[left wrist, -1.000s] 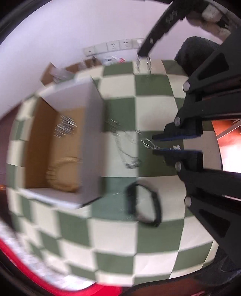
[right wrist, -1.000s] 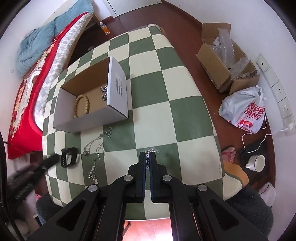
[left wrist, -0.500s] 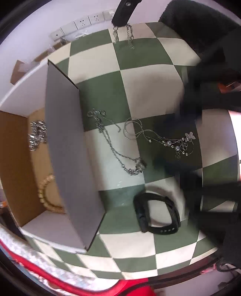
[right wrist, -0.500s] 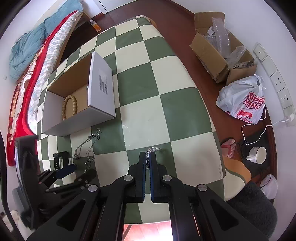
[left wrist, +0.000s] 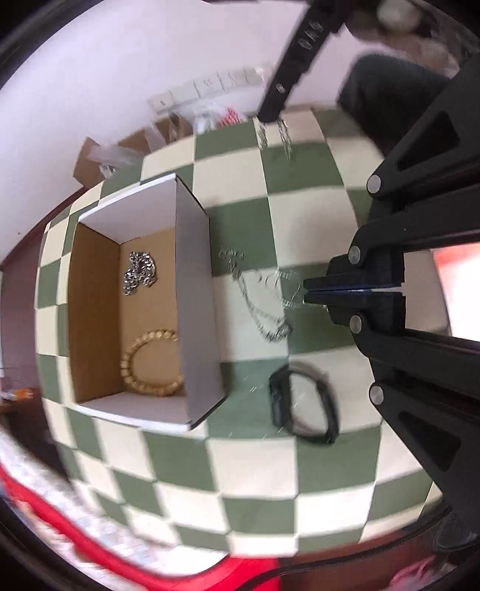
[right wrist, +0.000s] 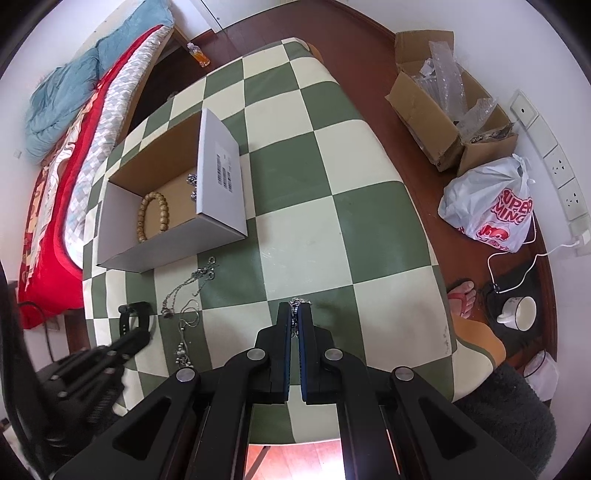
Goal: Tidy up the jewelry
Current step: 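Lift the pendant necklace with the left tool while the right tool lifts its necklace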
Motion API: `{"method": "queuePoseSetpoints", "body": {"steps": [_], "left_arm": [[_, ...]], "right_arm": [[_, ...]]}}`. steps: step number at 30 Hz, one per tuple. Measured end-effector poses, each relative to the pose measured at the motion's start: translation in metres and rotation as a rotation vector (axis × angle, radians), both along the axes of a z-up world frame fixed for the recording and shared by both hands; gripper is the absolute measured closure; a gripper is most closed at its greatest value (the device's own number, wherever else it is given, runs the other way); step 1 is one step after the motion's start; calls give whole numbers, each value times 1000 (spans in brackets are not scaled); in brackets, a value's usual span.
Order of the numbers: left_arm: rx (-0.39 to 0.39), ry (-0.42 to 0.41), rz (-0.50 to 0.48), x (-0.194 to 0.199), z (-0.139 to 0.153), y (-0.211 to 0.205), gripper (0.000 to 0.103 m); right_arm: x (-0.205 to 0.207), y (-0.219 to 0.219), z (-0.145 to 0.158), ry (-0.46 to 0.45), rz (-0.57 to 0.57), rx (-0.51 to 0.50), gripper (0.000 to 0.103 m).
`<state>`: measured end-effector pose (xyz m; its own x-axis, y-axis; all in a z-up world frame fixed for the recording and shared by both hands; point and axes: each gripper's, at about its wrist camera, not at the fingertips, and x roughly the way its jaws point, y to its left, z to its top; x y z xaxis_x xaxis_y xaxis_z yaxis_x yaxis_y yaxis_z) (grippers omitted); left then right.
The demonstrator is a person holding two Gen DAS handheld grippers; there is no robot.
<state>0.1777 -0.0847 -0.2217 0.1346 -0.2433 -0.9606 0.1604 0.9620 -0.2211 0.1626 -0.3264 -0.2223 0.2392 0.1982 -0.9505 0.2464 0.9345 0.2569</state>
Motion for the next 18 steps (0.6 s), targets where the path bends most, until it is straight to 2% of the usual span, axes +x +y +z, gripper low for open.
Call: {"method": "queuePoseSetpoints", "body": {"steps": [3,4,6,7,9,12,14,15,18], "left_arm": [[17,136,34,14,-26,2,95],[33,173,38,14,-38,3,85],[59,206,45,11,-49,1,70],[63,190,48,10,-49,0,70],[68,172,21,9,-48,-7,70],[132,131,-16,0,-45,-18,70],[190,93,-43,-5,-45,-28,80],[213,68,-59,-9,-45,-31,99],[218,50,-68,-14,-44,-32,100]], "right_arm": [[0,-1,2,1,-4,8,100],[0,-1,1,3,-7,11,100],[0,-1,0,8,-8,13,100],[-1,-1,0,9,-8,10,100],[-1,0,-1,11,-8,9,100],[-2,0,-2,14,-12,5,100],[-1,-2,-4,17,-17,7,100],[-1,-2,-5,19,-20,9,100],[0,-3,-6,20,-26,11,100]]}}
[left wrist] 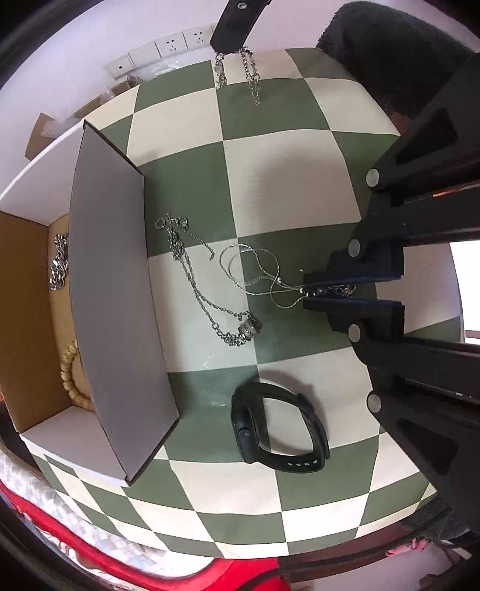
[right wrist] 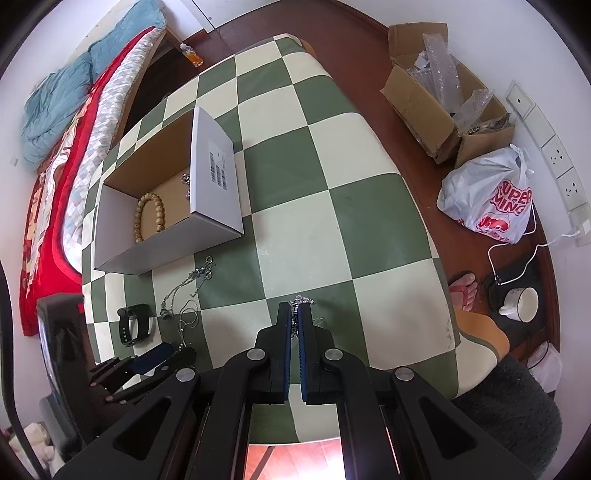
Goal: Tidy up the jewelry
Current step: 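Lift the pendant necklace with the left tool while the right tool lifts its necklace, then carry pendant necklace into the box with left tool while right tool carries its necklace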
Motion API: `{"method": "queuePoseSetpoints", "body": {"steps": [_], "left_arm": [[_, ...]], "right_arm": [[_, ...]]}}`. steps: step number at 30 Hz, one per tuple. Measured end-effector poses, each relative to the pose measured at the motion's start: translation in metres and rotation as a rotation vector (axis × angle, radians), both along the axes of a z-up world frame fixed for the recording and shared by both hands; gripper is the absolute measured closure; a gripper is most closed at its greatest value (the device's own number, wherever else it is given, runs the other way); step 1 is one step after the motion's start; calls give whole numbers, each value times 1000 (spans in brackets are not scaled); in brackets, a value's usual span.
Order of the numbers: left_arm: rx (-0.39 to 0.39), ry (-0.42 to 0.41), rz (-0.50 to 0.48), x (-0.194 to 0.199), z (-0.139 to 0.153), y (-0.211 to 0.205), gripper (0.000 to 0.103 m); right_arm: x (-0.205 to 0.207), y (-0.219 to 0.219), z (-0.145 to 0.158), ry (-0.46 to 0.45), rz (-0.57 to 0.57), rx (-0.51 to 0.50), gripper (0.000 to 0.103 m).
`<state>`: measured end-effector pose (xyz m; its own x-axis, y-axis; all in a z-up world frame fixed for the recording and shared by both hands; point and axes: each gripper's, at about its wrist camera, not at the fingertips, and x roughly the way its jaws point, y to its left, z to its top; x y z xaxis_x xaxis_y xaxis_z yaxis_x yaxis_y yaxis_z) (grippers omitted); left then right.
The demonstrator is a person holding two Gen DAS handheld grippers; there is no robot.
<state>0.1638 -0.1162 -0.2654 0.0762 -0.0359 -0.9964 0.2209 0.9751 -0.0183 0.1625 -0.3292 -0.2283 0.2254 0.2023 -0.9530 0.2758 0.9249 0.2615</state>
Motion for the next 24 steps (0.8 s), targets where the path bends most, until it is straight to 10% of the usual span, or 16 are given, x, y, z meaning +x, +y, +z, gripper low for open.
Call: {"method": "queuePoseSetpoints", "body": {"steps": [14,24], "left_arm": [[-177,-183,61,-2,96,41,100],[-283,-370,36,22,199,46,100]], "right_arm": [[-3,1,14,-33,6,19,100],[-3,15,82,-159,51,58,100]]}}
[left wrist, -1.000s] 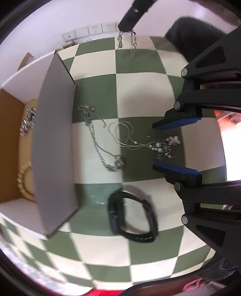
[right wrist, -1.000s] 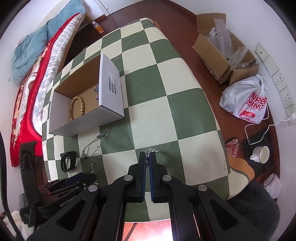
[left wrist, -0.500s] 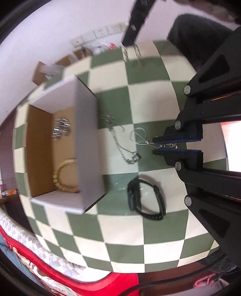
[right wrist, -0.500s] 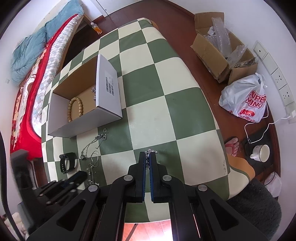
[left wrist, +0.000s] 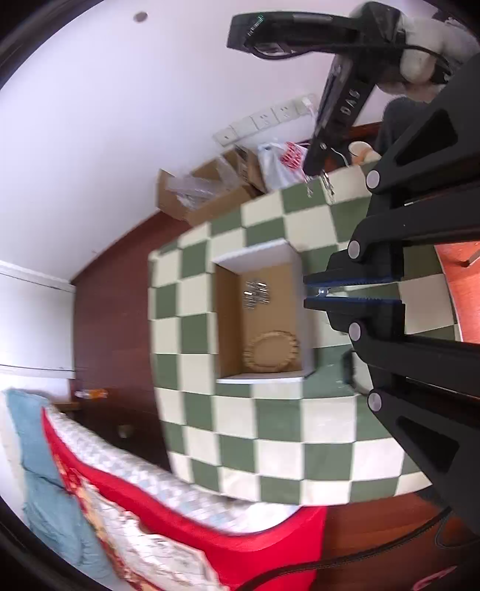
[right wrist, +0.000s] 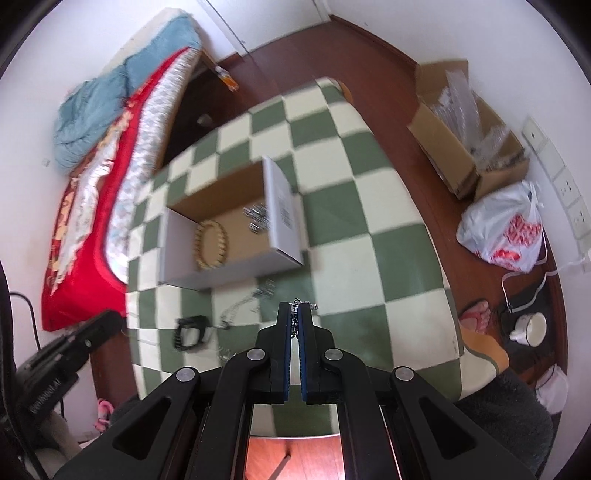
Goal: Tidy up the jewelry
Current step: 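Carry pendant necklace into the box with left tool while right tool carries its necklace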
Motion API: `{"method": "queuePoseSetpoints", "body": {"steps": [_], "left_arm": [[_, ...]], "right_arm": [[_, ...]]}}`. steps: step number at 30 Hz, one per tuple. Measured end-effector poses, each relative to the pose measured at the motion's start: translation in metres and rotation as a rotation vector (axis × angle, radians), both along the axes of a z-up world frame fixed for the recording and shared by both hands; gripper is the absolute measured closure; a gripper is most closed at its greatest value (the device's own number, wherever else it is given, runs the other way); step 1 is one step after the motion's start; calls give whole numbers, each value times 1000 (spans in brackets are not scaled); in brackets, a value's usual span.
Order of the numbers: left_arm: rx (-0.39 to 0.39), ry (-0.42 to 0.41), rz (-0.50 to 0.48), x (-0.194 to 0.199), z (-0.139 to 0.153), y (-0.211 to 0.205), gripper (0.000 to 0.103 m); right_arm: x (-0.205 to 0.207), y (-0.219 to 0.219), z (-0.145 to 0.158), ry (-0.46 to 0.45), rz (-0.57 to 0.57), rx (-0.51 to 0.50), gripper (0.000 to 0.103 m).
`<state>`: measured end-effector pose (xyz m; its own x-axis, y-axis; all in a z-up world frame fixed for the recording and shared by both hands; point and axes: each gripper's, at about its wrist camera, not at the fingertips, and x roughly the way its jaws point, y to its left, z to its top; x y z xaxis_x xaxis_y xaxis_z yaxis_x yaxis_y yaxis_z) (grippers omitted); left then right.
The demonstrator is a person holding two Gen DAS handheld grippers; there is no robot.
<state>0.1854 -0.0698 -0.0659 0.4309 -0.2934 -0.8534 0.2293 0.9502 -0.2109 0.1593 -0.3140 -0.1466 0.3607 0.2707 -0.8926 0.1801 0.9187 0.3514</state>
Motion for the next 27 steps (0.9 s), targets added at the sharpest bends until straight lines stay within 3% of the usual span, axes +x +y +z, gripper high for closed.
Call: {"method": "queuePoseSetpoints", "body": {"steps": [9,15,20,27], "left_arm": [[-29,-102,1,29,61,0,100],[-43,-115,21,63,75,4,100],[-50,-49,22,83,50,6,100],[-54,51,22,106,11,6,100]], "right_arm": [[16,33,78,-131,77,2,100],[49,56,110,-176,117,-23,100],[72,66,103,-149,133,-25,100],[100,76,53,-56,152,-47,100]]}}
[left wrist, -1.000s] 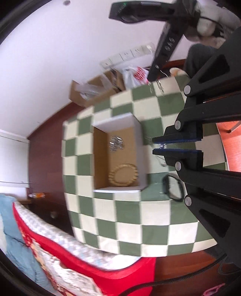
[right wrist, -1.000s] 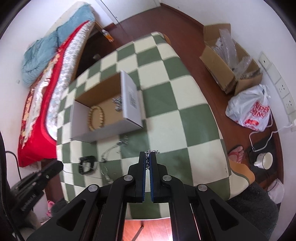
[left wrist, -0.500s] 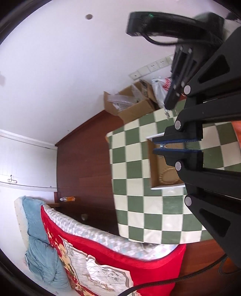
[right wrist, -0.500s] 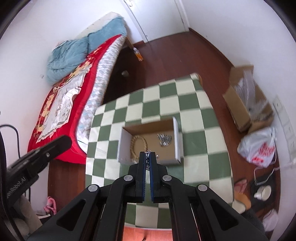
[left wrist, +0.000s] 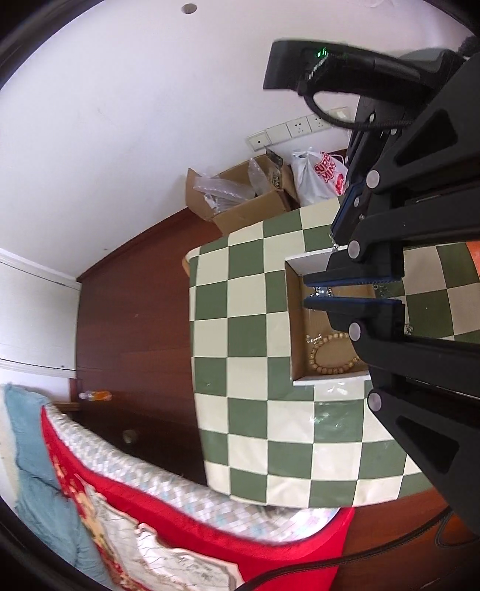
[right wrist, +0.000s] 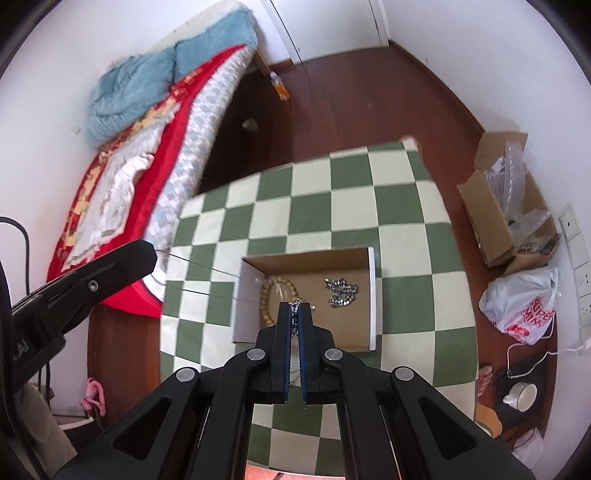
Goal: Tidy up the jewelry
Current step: 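Carry pendant necklace into the box with left tool while right tool carries its necklace, then open the left tool inside the box while the right tool opens beside it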
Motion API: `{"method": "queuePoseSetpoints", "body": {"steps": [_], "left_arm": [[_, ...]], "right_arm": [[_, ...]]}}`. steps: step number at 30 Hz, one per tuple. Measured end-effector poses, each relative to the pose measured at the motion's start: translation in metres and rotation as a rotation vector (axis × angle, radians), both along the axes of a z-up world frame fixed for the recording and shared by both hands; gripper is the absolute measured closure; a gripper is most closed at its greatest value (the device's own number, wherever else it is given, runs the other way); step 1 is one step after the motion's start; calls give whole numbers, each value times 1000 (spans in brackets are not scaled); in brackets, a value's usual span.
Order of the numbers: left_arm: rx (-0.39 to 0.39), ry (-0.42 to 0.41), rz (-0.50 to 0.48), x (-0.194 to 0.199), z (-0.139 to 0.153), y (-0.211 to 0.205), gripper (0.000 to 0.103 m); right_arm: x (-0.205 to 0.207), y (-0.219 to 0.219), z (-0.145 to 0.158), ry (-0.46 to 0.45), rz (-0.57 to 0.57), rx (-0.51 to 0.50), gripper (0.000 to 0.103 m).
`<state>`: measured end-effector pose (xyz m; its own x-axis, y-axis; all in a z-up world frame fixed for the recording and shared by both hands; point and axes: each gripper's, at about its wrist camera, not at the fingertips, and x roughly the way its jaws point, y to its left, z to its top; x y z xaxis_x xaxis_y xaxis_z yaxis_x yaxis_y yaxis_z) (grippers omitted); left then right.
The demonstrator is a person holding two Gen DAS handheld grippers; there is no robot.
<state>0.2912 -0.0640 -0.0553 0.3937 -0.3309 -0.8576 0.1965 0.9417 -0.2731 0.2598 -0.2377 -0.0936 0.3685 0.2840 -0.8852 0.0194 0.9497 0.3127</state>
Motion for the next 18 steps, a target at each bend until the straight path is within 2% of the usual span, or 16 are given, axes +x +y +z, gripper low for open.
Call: {"method": "queuePoseSetpoints", "body": {"steps": [4,6,9,11,12,13,14,15,17,18], "left_arm": [[-18,38,1,13,-9,1,100],[1,61,22,20,-13,3,99],[35,44,69,23,-14,8,95],[99,14,99,24,-14,11,83],[129,1,114,24,-15,13,62],[147,-9,123,23,-16,14,34],[186,-38,142,21,-17,17,24],[210,-59,160,19,-19,20,17],[256,-76,161,16,-23,25,16],[283,-80,171,14,-28,28,9]], "right_arm": [[13,-1,-26,53,-1,7,100],[19,-3,-35,75,-7,12,99],[27,-7,-46,103,-20,35,99],[30,-9,-51,121,-18,49,95],[31,-9,-52,130,-20,42,82],[33,-11,-53,138,-25,33,72],[33,-12,-55,140,-30,24,49],[33,-13,-55,142,-36,13,33],[32,-14,-55,138,-42,-13,29],[31,-13,-55,137,-36,-48,26]]}}
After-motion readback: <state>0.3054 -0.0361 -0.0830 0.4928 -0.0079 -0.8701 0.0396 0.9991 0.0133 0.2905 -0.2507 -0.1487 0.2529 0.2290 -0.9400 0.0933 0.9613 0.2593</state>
